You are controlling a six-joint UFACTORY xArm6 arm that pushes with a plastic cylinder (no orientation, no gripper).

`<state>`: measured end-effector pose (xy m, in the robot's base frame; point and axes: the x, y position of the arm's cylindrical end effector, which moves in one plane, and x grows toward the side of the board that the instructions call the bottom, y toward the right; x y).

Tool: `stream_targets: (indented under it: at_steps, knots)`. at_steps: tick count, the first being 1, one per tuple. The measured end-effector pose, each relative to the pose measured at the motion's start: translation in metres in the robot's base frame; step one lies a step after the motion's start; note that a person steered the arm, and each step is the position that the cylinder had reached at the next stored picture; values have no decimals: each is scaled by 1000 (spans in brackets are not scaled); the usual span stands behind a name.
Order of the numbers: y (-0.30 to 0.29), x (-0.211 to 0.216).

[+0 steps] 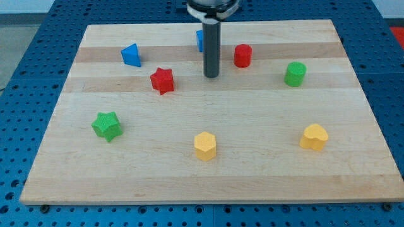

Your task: Move the green circle closer to the green star

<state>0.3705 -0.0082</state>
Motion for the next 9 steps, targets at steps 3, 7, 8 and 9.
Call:
stream_targets:
  at_steps: [3,7,8,9]
  knots:
    - [137,-38]
    - [103,48]
    - [148,25]
    - [123,-20]
